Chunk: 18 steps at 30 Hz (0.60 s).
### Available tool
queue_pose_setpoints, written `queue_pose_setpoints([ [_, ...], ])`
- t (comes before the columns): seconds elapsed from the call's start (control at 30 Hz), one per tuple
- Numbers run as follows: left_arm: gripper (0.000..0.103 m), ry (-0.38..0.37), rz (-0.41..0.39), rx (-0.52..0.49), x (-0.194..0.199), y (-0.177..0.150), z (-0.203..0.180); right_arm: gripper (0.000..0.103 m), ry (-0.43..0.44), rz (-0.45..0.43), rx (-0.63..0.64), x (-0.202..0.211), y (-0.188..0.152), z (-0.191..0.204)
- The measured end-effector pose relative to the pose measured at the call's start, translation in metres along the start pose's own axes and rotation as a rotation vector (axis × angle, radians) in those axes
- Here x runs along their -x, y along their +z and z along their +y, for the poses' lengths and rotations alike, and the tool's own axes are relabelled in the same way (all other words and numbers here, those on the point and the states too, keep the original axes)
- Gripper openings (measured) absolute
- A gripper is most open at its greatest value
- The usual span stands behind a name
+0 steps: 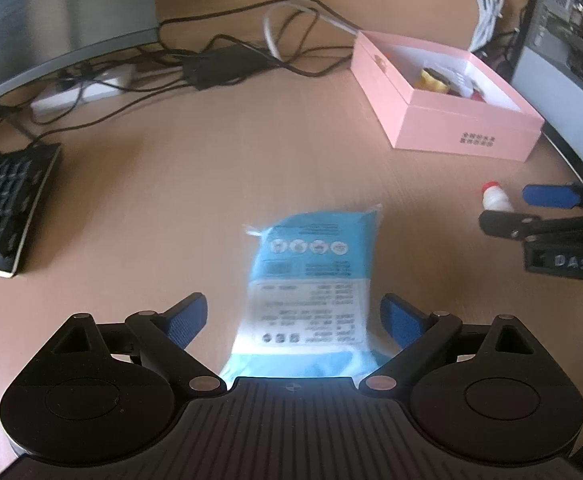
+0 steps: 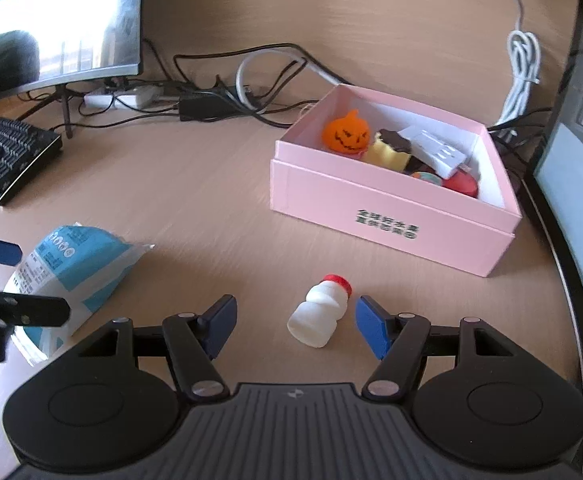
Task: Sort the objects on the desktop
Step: 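Grasp the blue tissue packet with the left tool while the right tool grasps the white bottle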
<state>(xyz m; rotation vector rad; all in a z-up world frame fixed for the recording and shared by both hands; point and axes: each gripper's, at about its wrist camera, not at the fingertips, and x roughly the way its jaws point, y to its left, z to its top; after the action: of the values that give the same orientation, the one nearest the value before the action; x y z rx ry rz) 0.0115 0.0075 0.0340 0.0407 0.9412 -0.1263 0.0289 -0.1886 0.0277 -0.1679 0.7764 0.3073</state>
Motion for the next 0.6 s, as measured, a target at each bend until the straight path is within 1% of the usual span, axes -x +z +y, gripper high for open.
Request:
queue_pose_setpoints([
  [0.07,0.097,0.006,0.005,-0.015,-0.006,0.002,-0.003,0.067,-0.002,0.003,-0.004,0.002,-0.001,-0.005],
  [0.13,0.093,0.02,0.006,-0.017,-0.011,0.005,-0.005,0.067,-0.003,0.008,-0.005,0.004,-0.003,-0.009],
  [0.2,0.077,0.03,0.008,-0.01,-0.013,0.008,-0.005,0.067,-0.007,0.012,-0.004,0.007,-0.006,-0.01],
  [0.27,0.071,0.024,0.012,-0.002,-0.015,0.01,-0.004,0.067,-0.008,0.014,-0.001,0.008,-0.009,-0.012],
  [0.4,0.066,0.034,0.011,0.01,-0.014,0.01,-0.001,0.067,-0.014,0.02,-0.005,0.007,-0.013,-0.015],
  [0.6,0.067,0.047,0.014,0.026,-0.008,0.007,0.003,0.067,-0.003,0.0,0.031,0.001,-0.01,-0.014],
])
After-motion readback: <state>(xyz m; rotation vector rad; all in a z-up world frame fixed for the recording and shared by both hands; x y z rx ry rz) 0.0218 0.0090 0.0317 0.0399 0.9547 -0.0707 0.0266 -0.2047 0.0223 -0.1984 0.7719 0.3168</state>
